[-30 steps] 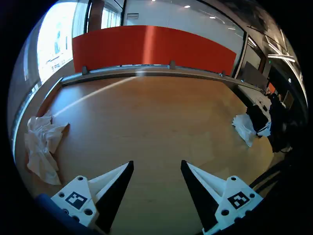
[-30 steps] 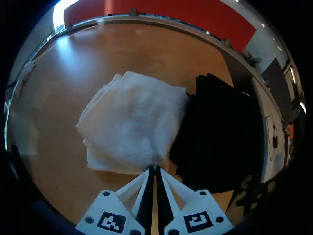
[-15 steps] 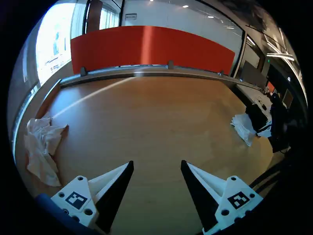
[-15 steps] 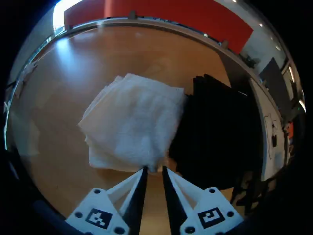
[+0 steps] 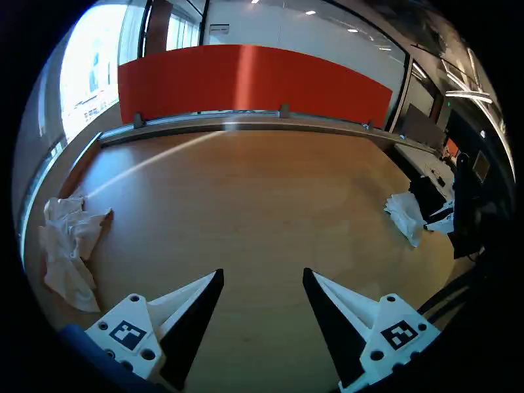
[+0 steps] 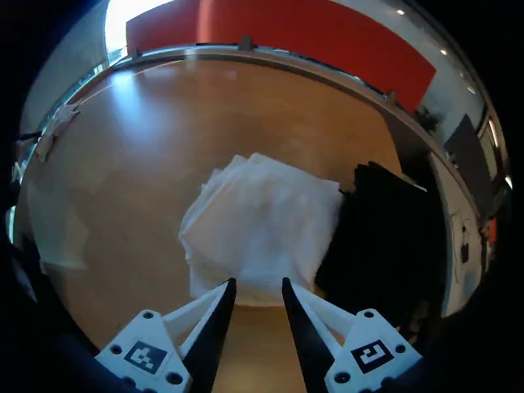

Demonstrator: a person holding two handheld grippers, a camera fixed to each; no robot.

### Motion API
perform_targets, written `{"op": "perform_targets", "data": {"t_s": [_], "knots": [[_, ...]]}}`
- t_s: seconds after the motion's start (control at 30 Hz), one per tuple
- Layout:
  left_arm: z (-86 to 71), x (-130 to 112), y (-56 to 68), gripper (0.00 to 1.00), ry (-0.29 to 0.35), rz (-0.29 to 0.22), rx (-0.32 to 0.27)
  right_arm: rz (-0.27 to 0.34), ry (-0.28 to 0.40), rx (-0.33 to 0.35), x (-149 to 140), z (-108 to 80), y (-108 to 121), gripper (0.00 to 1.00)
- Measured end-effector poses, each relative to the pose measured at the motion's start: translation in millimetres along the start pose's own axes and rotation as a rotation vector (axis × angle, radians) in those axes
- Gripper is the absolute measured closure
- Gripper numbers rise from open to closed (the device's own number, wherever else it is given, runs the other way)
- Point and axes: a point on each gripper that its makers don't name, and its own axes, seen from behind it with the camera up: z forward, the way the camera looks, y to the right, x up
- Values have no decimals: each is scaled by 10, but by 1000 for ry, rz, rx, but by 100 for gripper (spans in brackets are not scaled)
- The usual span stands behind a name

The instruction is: Fold towel

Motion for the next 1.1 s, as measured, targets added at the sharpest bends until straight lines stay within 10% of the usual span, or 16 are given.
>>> {"op": "perform_targets", "data": {"t_s": [0.53,0.87,1.1], "knots": [[-114,-66,-189,11,4,-32,30,-73,30,81,362,219,-558,47],[-129,-106,-256,11,0,-42,40,-94,5,88,330,309,-590,92],[-103,-88,-253,11,-1,-41,36,-104,-8,106,282,283,-602,92]]}}
